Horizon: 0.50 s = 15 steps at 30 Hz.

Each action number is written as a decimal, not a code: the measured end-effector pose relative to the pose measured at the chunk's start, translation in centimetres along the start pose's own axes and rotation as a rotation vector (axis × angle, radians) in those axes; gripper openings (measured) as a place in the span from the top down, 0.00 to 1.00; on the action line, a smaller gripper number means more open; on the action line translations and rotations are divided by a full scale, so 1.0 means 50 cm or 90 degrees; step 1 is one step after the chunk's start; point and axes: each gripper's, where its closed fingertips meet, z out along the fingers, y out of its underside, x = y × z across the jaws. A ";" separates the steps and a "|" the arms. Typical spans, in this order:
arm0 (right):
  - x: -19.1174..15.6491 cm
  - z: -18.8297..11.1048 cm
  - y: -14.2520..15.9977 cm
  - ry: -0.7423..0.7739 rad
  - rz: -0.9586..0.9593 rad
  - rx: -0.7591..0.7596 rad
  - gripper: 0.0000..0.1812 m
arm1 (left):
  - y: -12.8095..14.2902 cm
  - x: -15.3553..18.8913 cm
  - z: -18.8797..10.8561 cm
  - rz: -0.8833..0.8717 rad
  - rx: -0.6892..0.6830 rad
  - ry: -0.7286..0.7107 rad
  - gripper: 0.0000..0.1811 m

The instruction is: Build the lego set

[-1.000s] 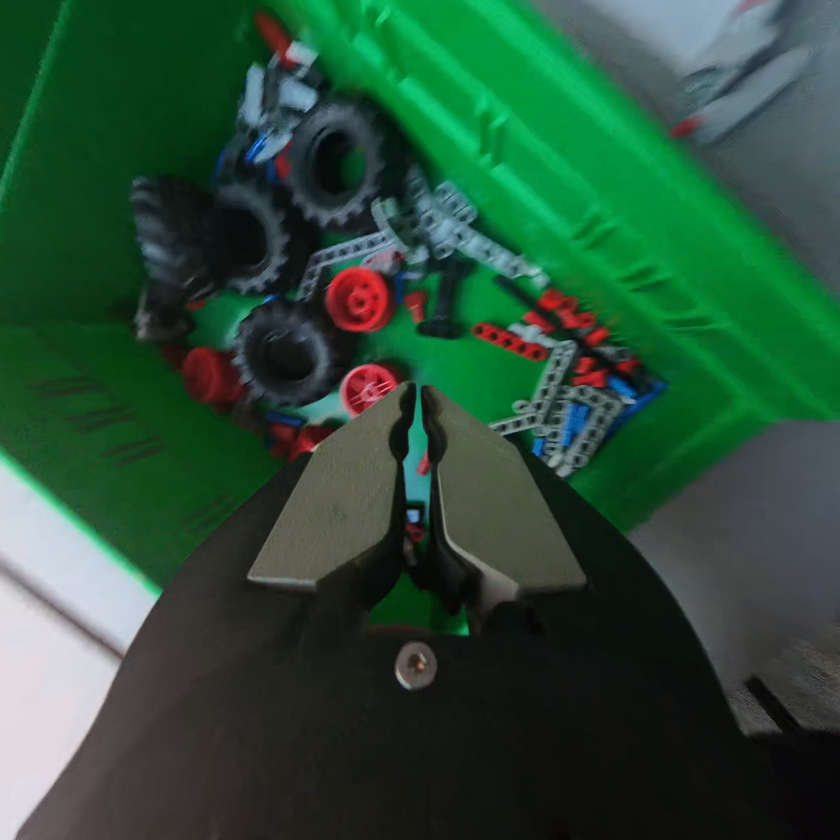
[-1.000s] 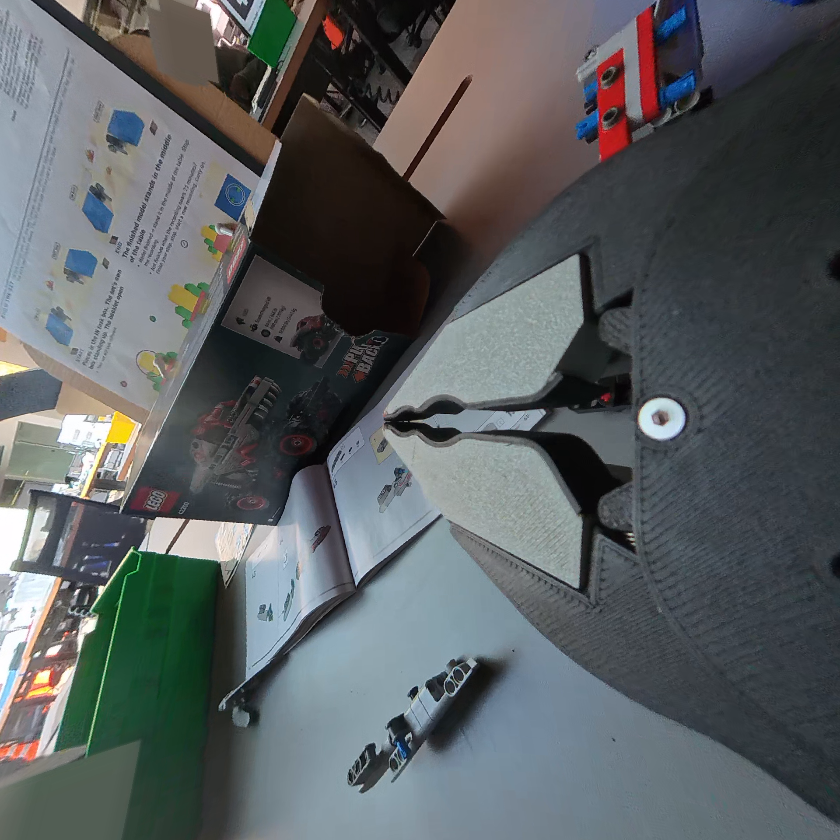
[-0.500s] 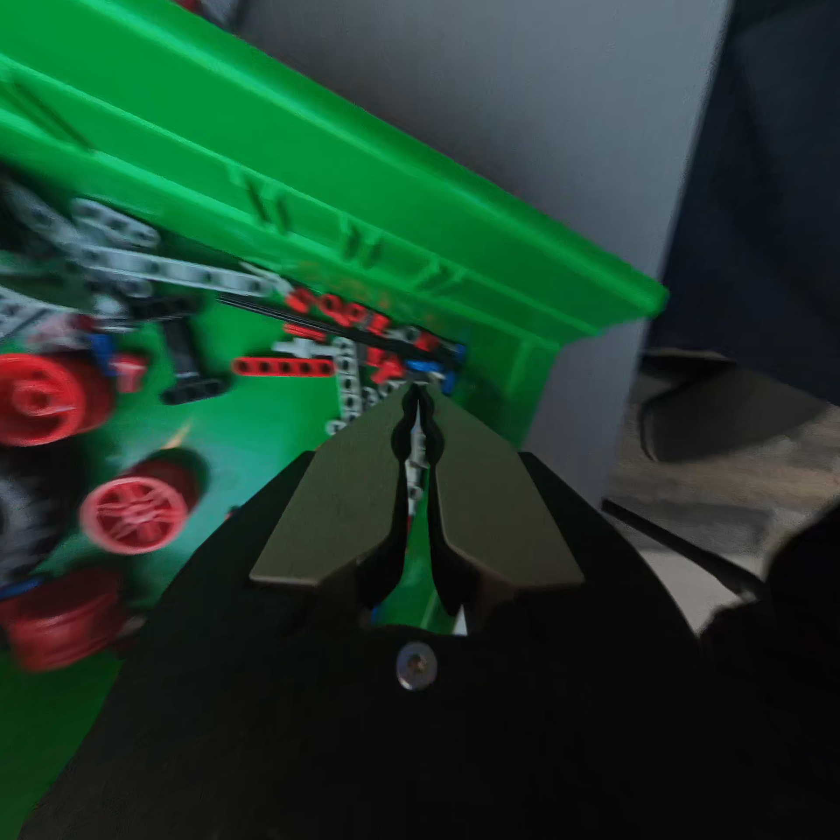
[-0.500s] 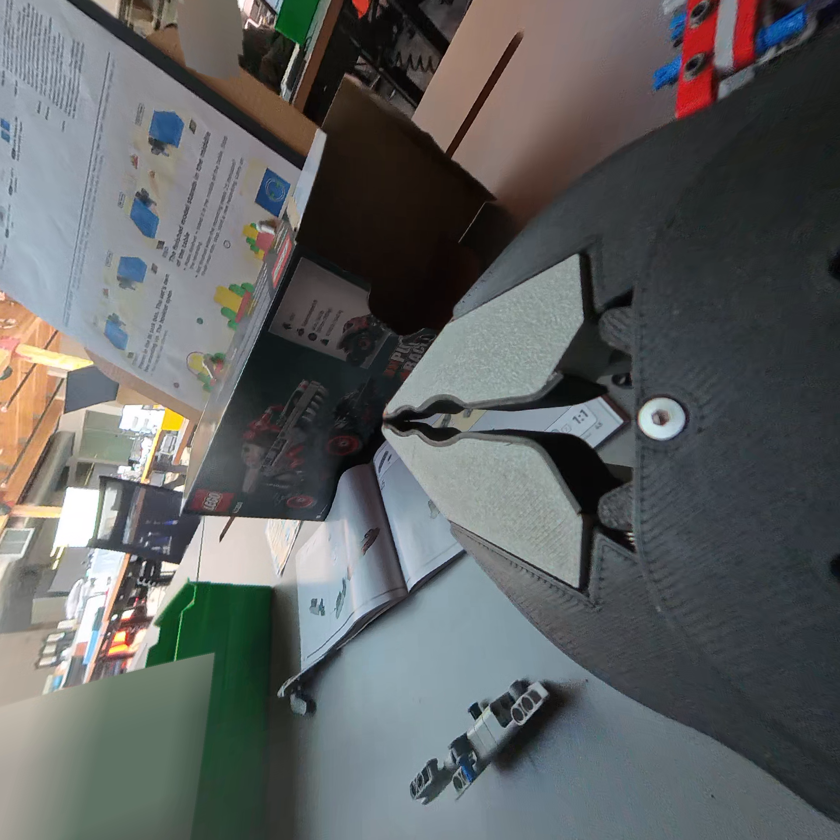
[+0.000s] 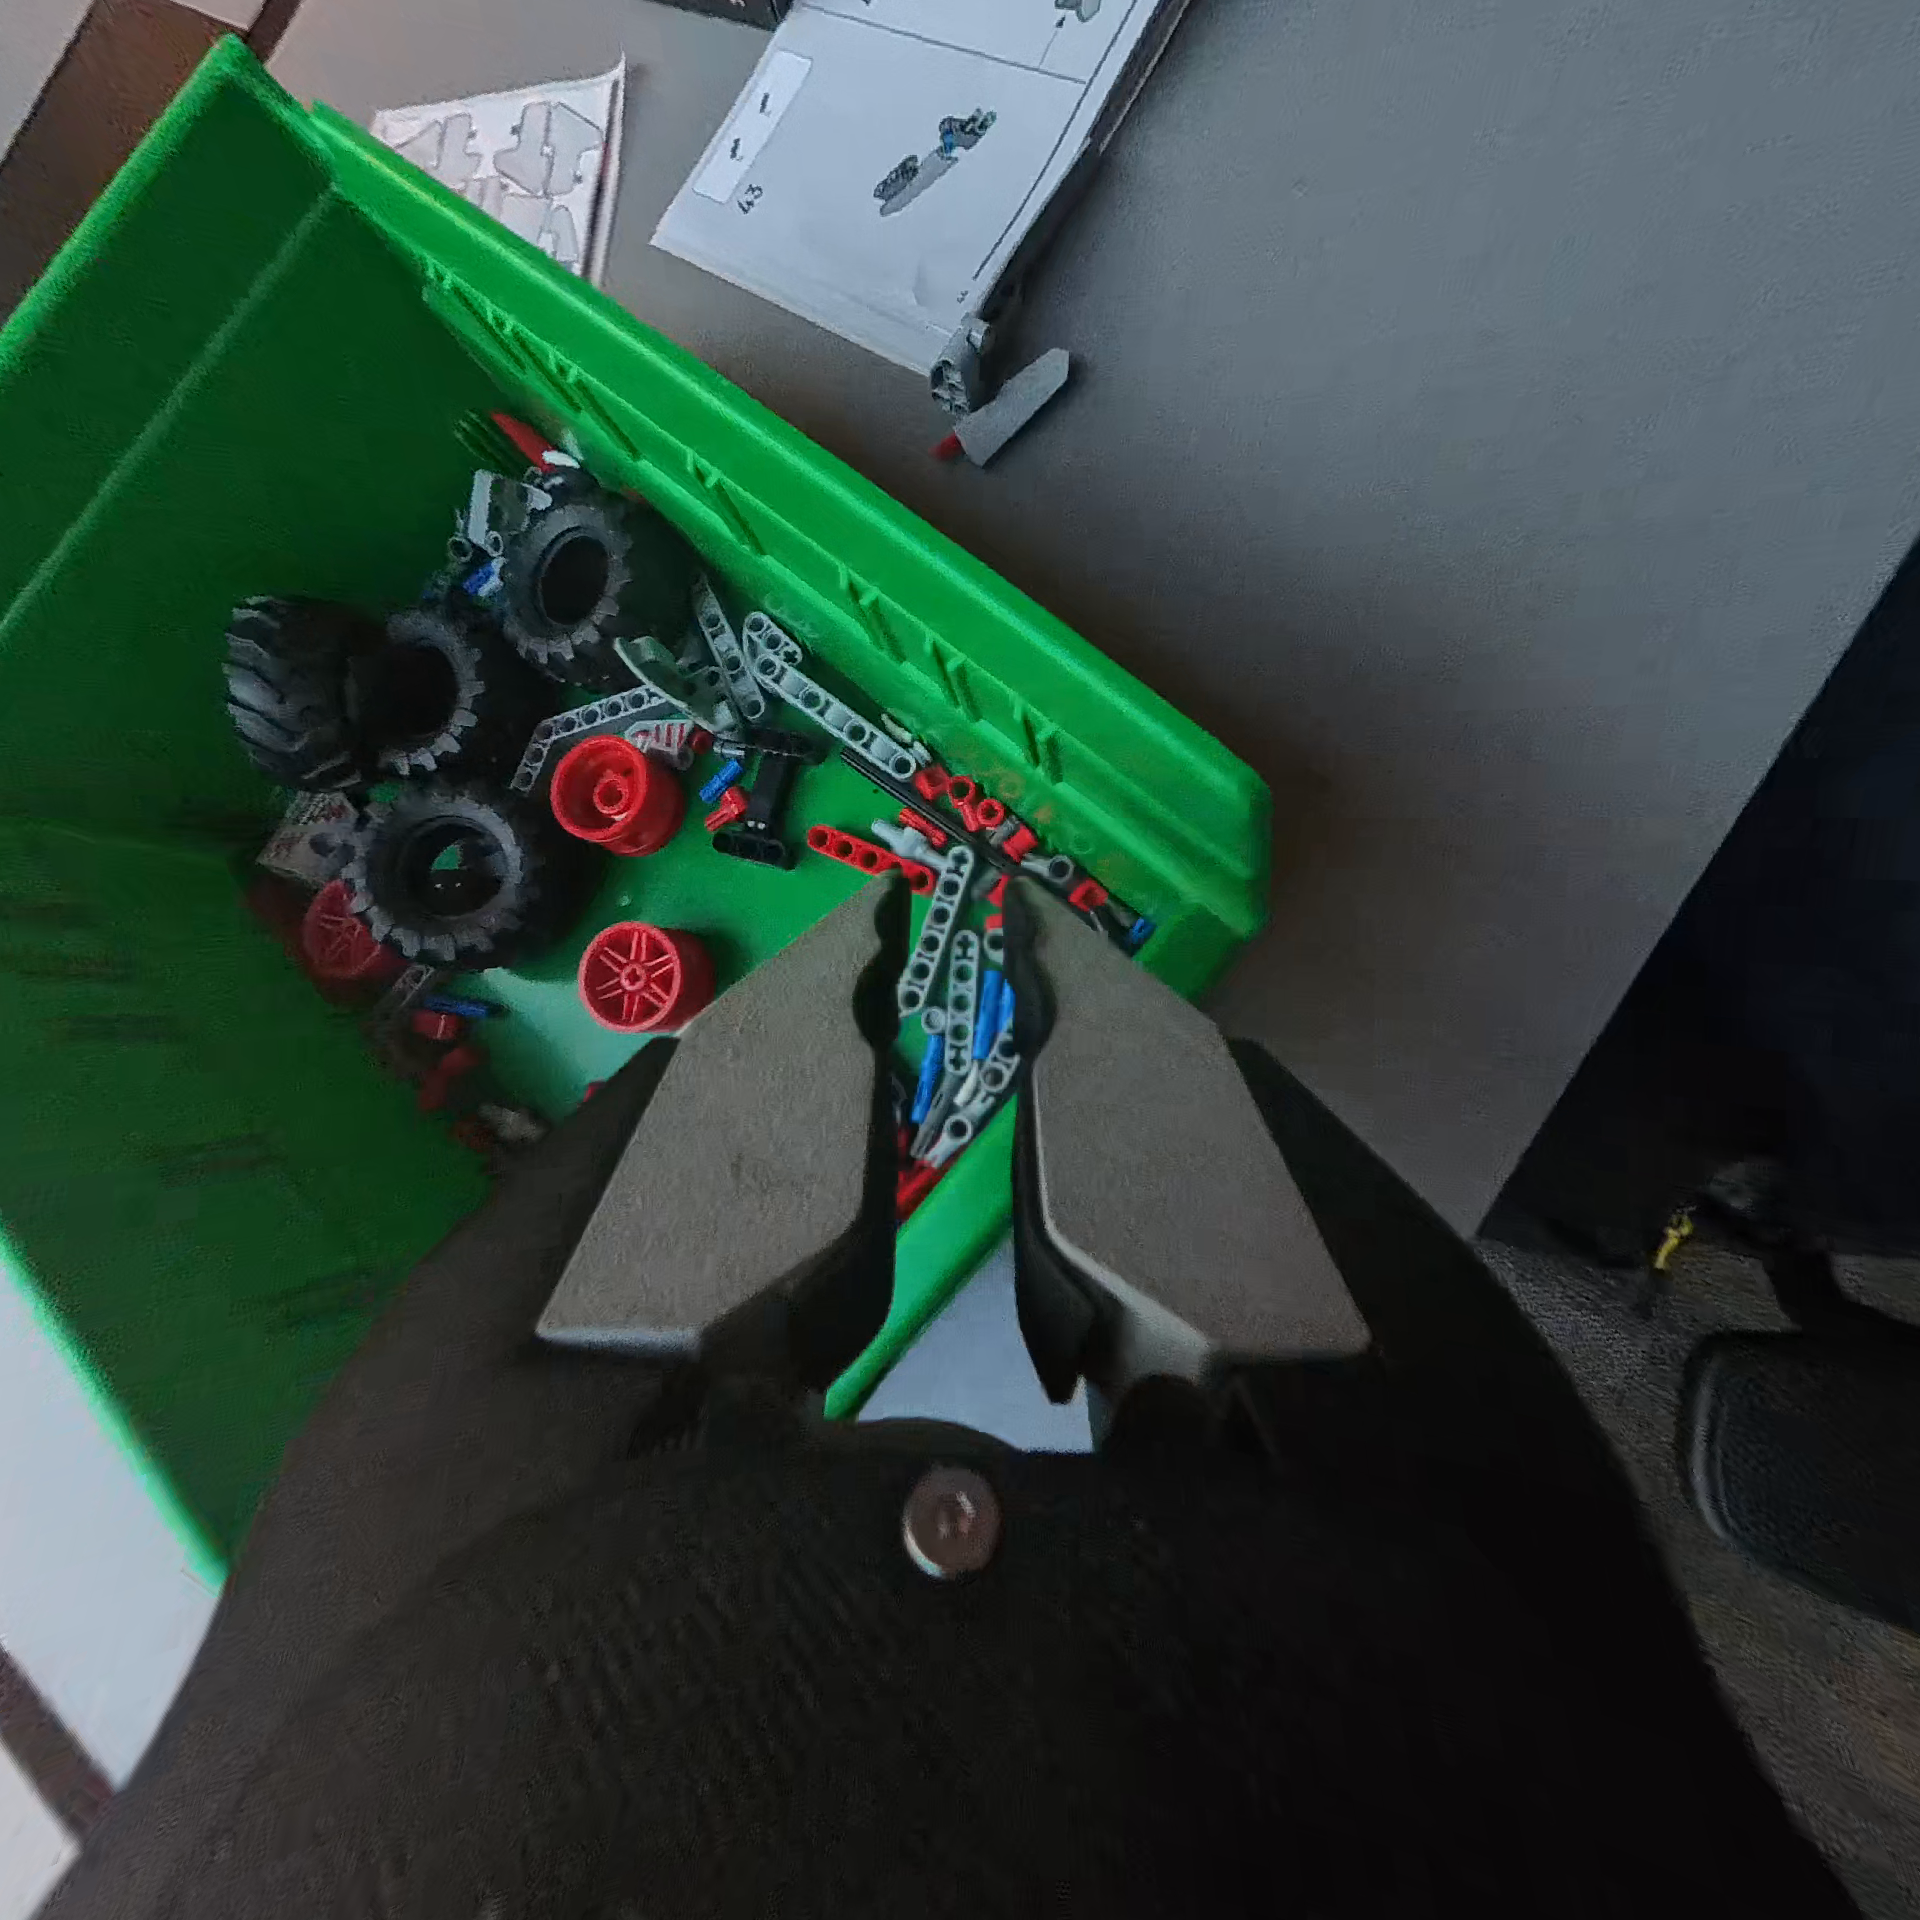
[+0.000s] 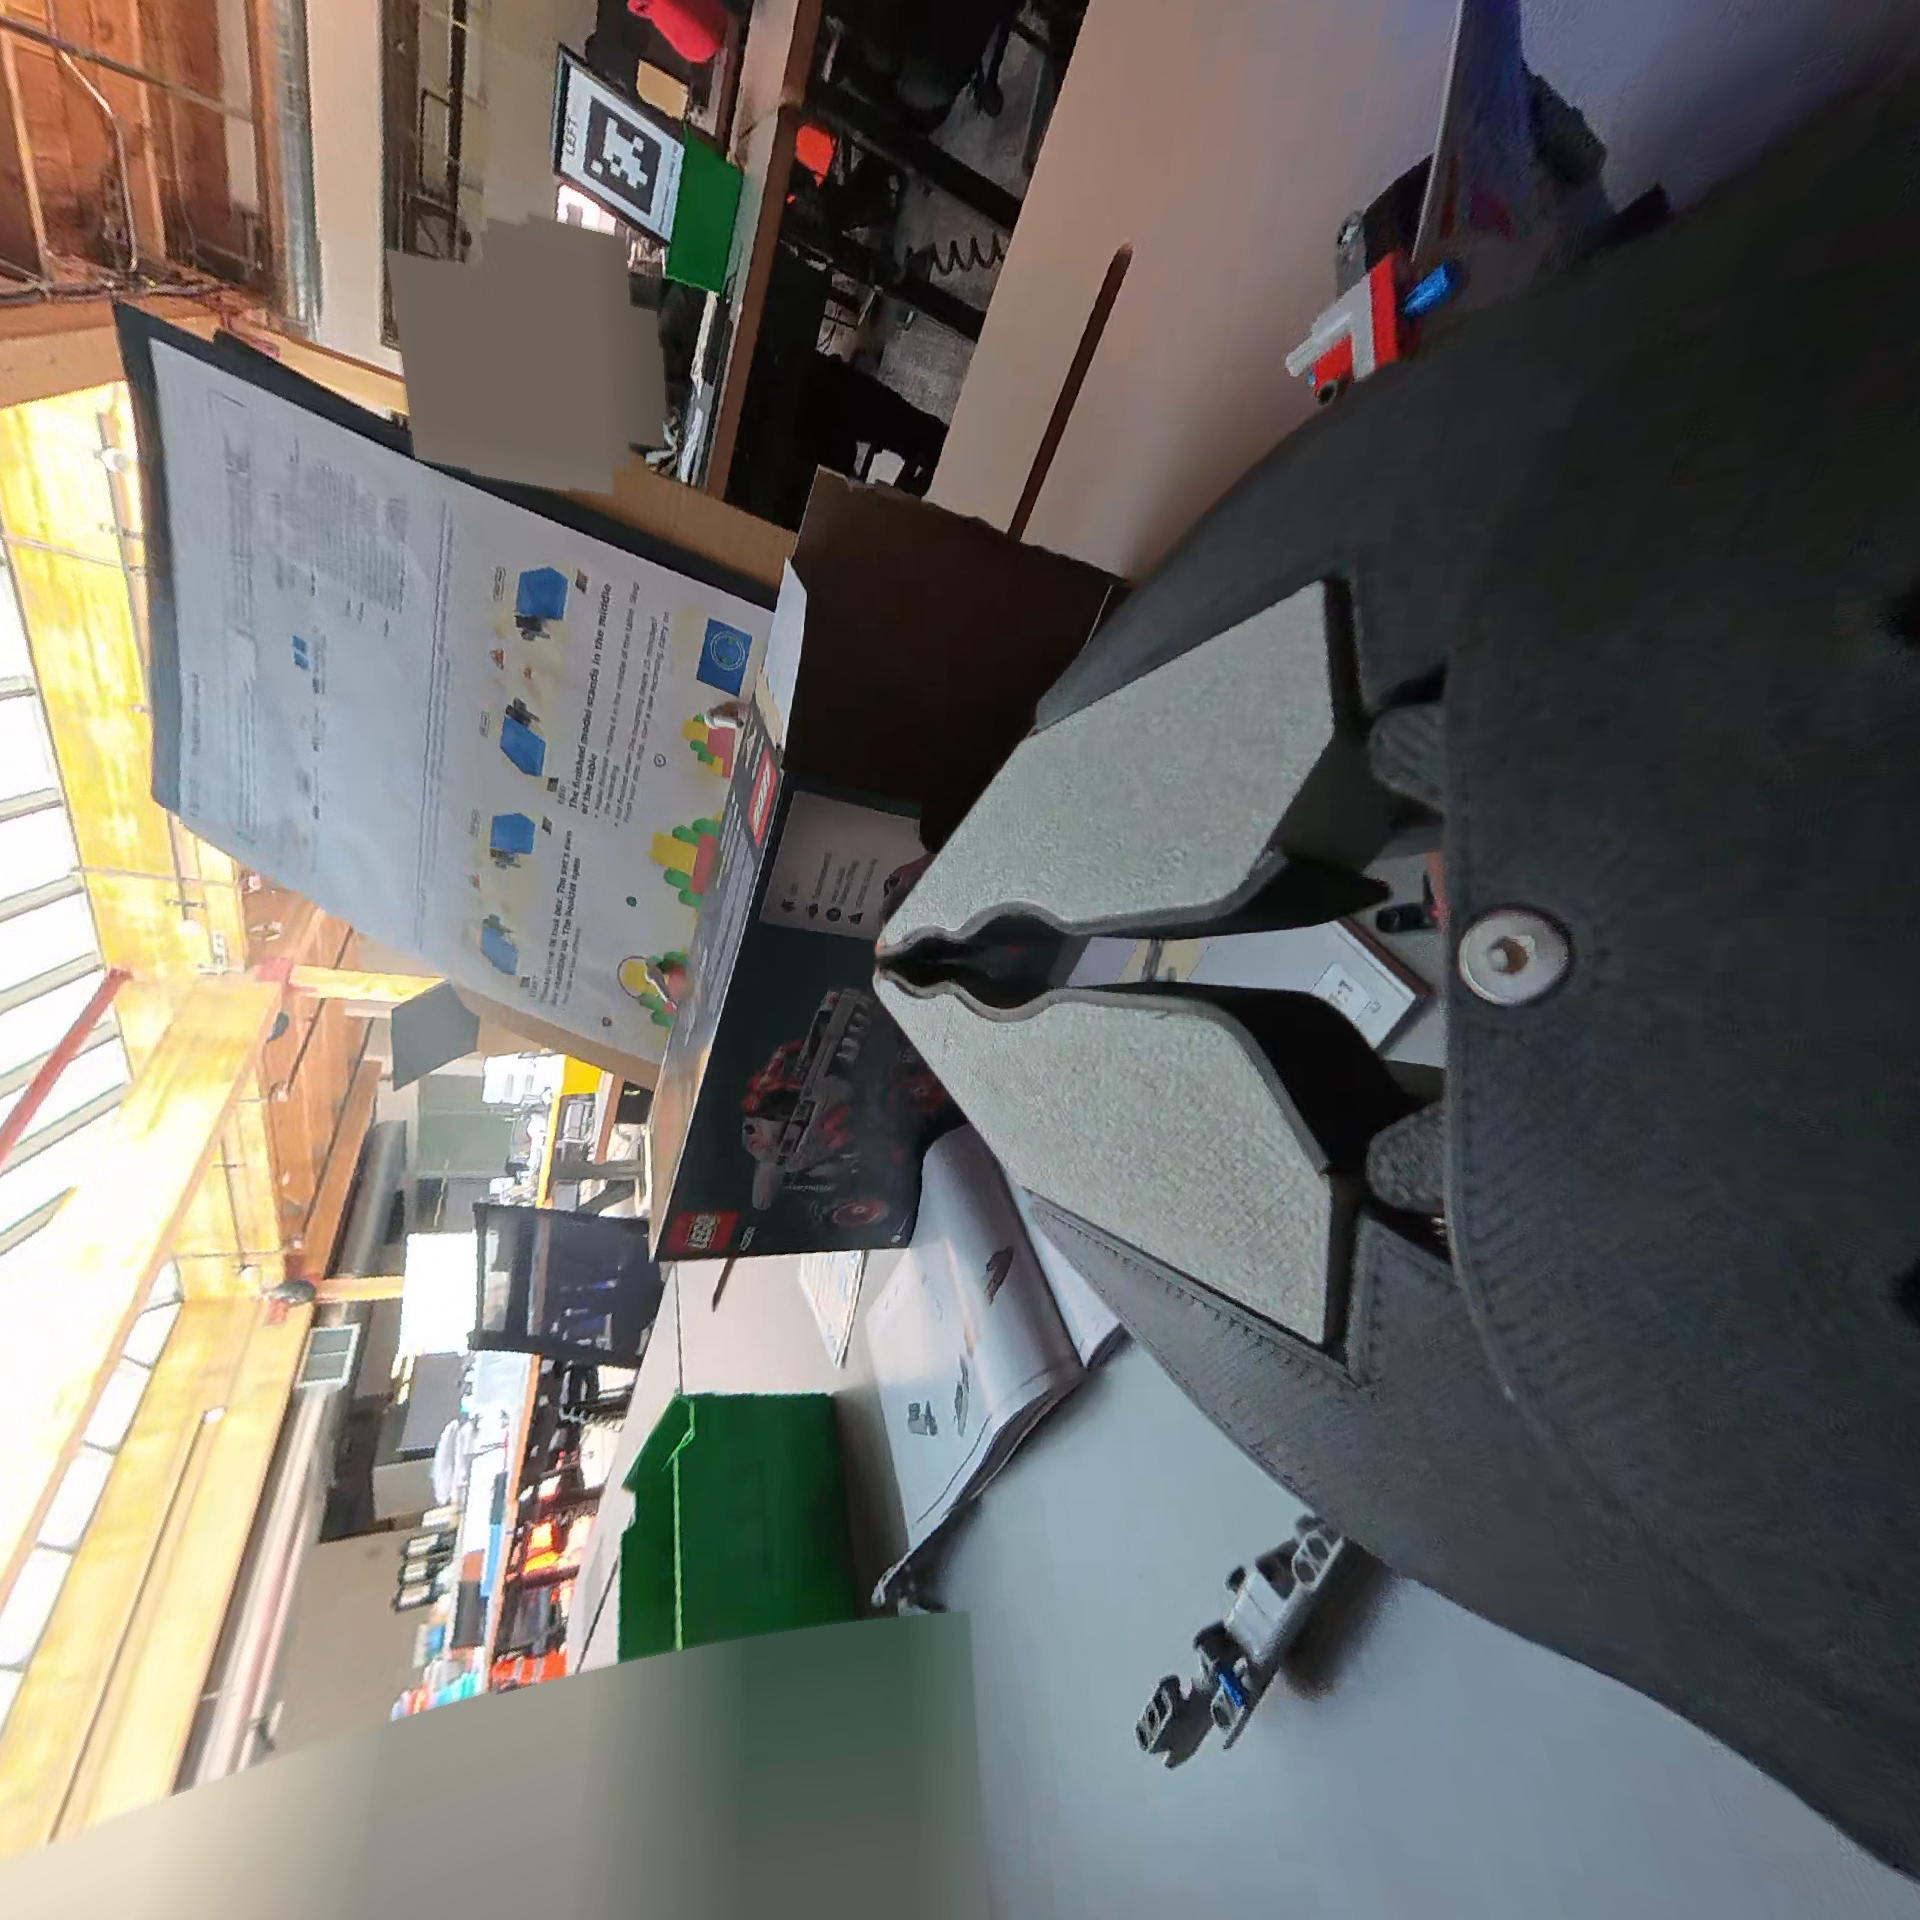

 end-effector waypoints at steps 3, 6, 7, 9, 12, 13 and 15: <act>0.009 0.017 0.032 0.008 -0.025 -0.051 1.00 | -0.016 0.042 0.041 0.006 0.002 0.126 0.95; 0.010 0.034 0.062 0.008 -0.048 -0.089 1.00 | -0.009 0.052 0.075 0.026 -0.043 0.192 1.00; 0.008 0.039 0.072 0.001 -0.053 -0.100 1.00 | -0.009 0.063 0.078 0.016 -0.058 0.237 1.00; 0.005 0.047 0.085 0.000 -0.063 -0.115 1.00 | -0.034 0.080 0.091 -0.011 -0.048 0.301 1.00; -0.012 0.053 0.083 -0.016 -0.090 -0.118 1.00 | -0.073 0.120 0.110 -0.055 -0.056 0.375 1.00; -0.016 0.052 0.080 -0.015 -0.104 -0.114 1.00 | -0.073 0.117 0.119 -0.056 -0.068 0.349 0.99; -0.026 0.047 0.080 -0.024 -0.115 -0.114 1.00 | -0.066 0.098 0.115 -0.047 -0.070 0.277 0.97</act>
